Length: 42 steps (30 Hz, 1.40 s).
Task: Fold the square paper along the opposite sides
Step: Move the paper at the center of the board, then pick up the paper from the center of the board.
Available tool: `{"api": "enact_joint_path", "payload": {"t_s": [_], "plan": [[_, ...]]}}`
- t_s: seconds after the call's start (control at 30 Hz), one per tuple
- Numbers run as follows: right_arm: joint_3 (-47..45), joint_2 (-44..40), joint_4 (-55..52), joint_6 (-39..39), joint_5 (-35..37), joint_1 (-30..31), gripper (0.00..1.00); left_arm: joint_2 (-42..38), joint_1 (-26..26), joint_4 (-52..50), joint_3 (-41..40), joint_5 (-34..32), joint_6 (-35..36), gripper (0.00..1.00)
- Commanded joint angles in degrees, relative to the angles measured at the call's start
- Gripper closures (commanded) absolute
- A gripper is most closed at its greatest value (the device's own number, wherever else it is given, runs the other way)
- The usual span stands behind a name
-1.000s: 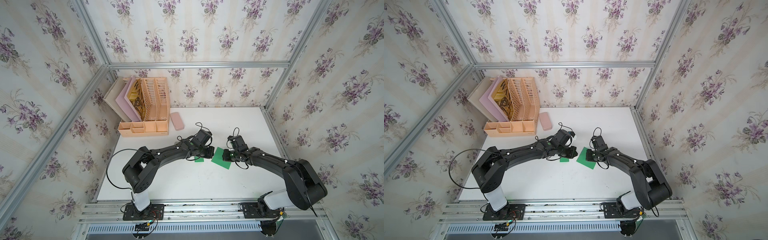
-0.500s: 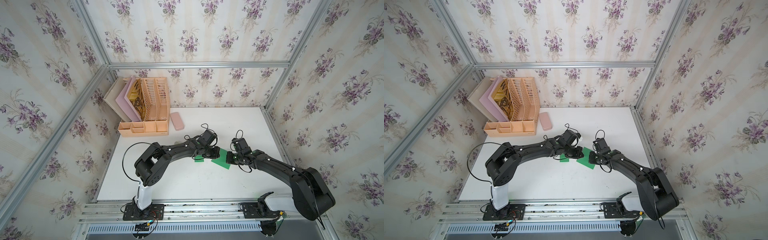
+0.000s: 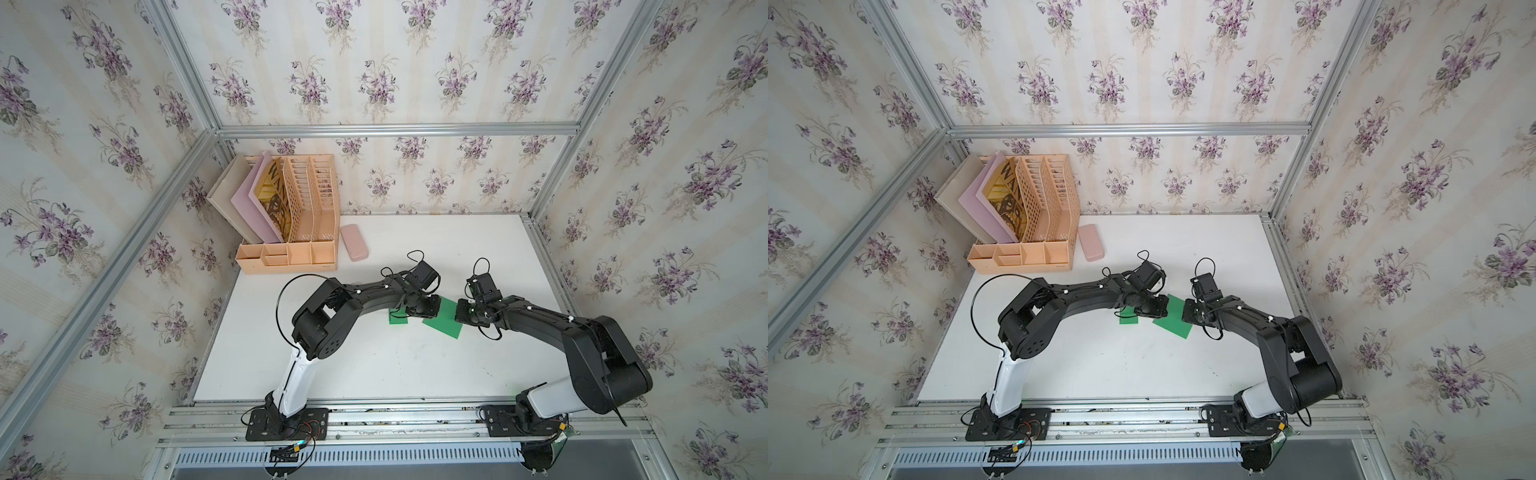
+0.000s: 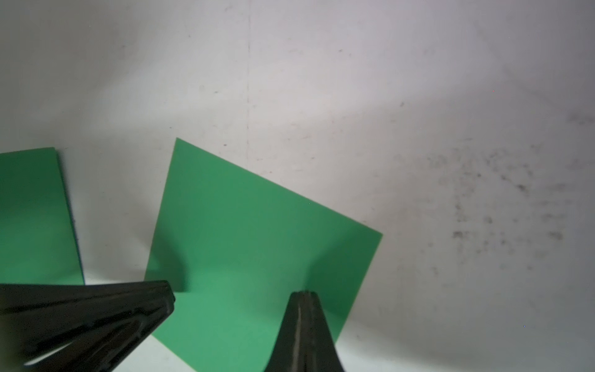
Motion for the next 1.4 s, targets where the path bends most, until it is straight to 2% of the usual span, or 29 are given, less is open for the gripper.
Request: {"api": "enact_joint_path", "payload": {"t_s": [0.0, 0.33, 0.5, 0.6, 0.7, 0.73, 0.9, 1.37], "plan": [[0.4, 1.3, 2.1, -1.1, -0.1, -0.4, 1.0, 0.0, 0.0, -1.5, 0.0, -2.2, 1.1, 1.0], [3.4, 7.6, 5.0, -2.7, -1.4, -1.2, 1.0, -3.0, -0.1, -2.2, -3.7, -3.4, 0.9, 1.0], [4.4, 6.3, 3.8, -3.5, -2.8, -1.2, 1.0, -3.1, -0.2, -1.8, -4.2, -3.3, 0.7, 1.0], [6.3, 3.3, 0.0, -4.6, -3.2, -1.2, 0.77, -2.8, -0.2, -1.7, -3.9, -3.4, 0.7, 1.0], [8.1, 0.5, -4.5, -5.6, -2.1, -1.2, 0.6, -2.9, -0.2, -1.6, -3.7, -3.3, 0.7, 1.0], [8.6, 0.1, -5.8, -5.8, -1.8, -1.2, 0.57, -2.8, -0.2, -1.5, -3.8, -3.3, 0.6, 1.0], [7.8, 1.7, -8.8, -6.8, -2.5, -1.2, 0.49, -2.7, -0.3, -0.8, -4.0, -2.8, 0.3, 1.0], [4.6, 5.0, -6.3, -6.6, -7.1, -1.1, 0.47, -2.2, -0.2, -0.5, -4.1, -3.2, 1.0, 1.0]]}}
